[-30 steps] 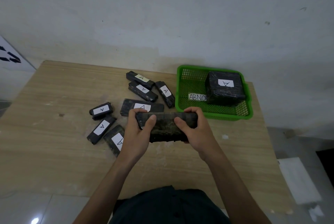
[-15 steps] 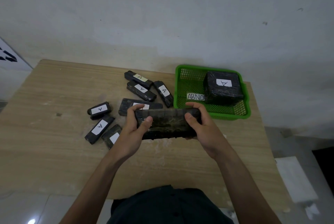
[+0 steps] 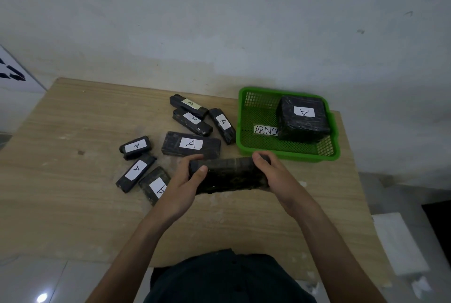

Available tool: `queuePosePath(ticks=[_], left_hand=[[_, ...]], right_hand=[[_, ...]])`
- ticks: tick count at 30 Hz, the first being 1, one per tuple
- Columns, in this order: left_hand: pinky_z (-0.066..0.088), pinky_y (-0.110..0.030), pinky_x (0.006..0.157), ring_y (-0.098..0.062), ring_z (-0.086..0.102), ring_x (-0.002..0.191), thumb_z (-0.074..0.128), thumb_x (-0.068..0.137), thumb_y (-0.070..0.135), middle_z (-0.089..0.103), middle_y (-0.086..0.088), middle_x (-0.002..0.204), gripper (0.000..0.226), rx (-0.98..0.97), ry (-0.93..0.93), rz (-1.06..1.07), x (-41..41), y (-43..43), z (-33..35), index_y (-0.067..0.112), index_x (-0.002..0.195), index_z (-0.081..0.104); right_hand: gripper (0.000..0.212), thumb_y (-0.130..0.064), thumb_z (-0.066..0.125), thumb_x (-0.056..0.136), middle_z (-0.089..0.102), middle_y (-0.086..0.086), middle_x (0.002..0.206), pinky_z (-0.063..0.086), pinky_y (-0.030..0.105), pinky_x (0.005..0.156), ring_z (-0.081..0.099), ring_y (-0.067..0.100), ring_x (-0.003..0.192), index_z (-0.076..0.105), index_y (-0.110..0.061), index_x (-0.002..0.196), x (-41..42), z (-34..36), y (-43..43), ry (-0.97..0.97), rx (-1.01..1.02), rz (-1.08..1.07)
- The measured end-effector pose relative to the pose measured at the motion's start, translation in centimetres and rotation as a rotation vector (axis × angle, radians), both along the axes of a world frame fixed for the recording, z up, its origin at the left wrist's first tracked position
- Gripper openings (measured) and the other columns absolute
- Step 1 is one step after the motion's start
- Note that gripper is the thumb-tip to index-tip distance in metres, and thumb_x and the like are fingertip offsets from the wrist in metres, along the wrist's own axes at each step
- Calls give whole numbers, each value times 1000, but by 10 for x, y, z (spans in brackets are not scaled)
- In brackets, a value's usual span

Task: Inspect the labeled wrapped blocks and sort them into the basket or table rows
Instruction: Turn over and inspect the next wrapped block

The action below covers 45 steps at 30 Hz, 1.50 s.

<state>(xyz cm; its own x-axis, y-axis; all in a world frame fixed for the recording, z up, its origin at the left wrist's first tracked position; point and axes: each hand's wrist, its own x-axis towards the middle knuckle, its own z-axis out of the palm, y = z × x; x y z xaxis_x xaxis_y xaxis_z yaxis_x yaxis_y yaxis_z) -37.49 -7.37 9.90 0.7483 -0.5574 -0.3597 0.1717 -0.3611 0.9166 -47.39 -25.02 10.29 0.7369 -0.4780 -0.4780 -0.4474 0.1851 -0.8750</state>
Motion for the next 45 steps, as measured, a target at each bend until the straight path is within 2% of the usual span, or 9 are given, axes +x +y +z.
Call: queuePosePath(ticks=[4, 6, 13, 20, 27, 31, 37, 41, 45], left_hand=[[43, -17, 67, -1, 54, 88, 51, 95, 25, 57, -1, 107, 18, -51, -36, 133, -12, -10, -5, 19, 112, 53], [45, -9, 65, 5, 56, 80, 61, 89, 22, 59, -3, 102, 17, -71, -74, 201, -19, -17, -7, 15, 104, 55], [48, -10, 66, -8, 61, 83, 74, 78, 19, 64, -4, 94, 29, -95, -169, 367, -26, -28, -13, 12, 99, 55], [48, -12, 67, 4, 58, 74, 69, 82, 14, 62, 3, 87, 18, -175, -247, 379, -21, -27, -6, 15, 93, 55], [46, -11, 66, 5, 57, 72, 63, 87, 11, 60, 5, 85, 12, -230, -271, 356, -24, -32, -3, 14, 94, 55], [46, -11, 72, -1, 57, 82, 55, 93, 12, 61, 3, 91, 10, -304, -223, 358, -22, -28, -1, 22, 89, 57], [46, -28, 80, -7, 56, 87, 52, 86, 28, 60, 5, 93, 8, -293, -171, 344, -22, -27, -3, 23, 89, 58], [42, -38, 81, -15, 56, 90, 45, 92, 23, 63, 9, 92, 16, -327, -122, 351, -16, -21, 2, 23, 88, 60], [39, -34, 66, -16, 53, 84, 41, 96, 23, 61, 0, 95, 25, -282, -145, 305, -17, -18, -3, 33, 86, 61]], right_hand=[[16, -39, 58, 92, 57, -3, 108, 47, 40, 91, 55, 13, 96, 54, -24, 98, 2, -3, 7, 100, 56, -13], [19, -33, 67, 86, 57, -1, 102, 49, 36, 83, 56, 13, 89, 54, -22, 94, 2, -6, 12, 83, 8, -49], [38, -24, 81, 74, 59, 1, 93, 44, 5, 54, 57, 7, 77, 54, -14, 98, 3, -4, 21, -14, -247, -129], [34, -35, 80, 72, 57, 10, 102, 48, 26, 74, 57, 20, 91, 51, -28, 88, 4, -4, 24, -107, -363, -135], [29, -29, 77, 77, 54, 8, 104, 41, 16, 70, 55, 15, 90, 51, -27, 91, 5, 4, 21, -123, -437, -147], [14, -24, 64, 89, 52, 6, 111, 40, 18, 75, 53, 11, 96, 55, -30, 97, -1, 11, 15, -145, -359, -70], [17, -21, 56, 94, 48, 3, 110, 37, 1, 74, 49, 0, 94, 56, -38, 92, 1, 12, 15, -142, -427, -15], [30, -21, 41, 101, 47, 1, 115, 46, 36, 95, 50, 5, 101, 56, -47, 105, -3, 13, 15, -196, -401, 20], [28, -27, 44, 100, 50, 1, 114, 46, 47, 98, 52, 8, 103, 55, -48, 114, -5, 12, 12, -196, -441, 11]])
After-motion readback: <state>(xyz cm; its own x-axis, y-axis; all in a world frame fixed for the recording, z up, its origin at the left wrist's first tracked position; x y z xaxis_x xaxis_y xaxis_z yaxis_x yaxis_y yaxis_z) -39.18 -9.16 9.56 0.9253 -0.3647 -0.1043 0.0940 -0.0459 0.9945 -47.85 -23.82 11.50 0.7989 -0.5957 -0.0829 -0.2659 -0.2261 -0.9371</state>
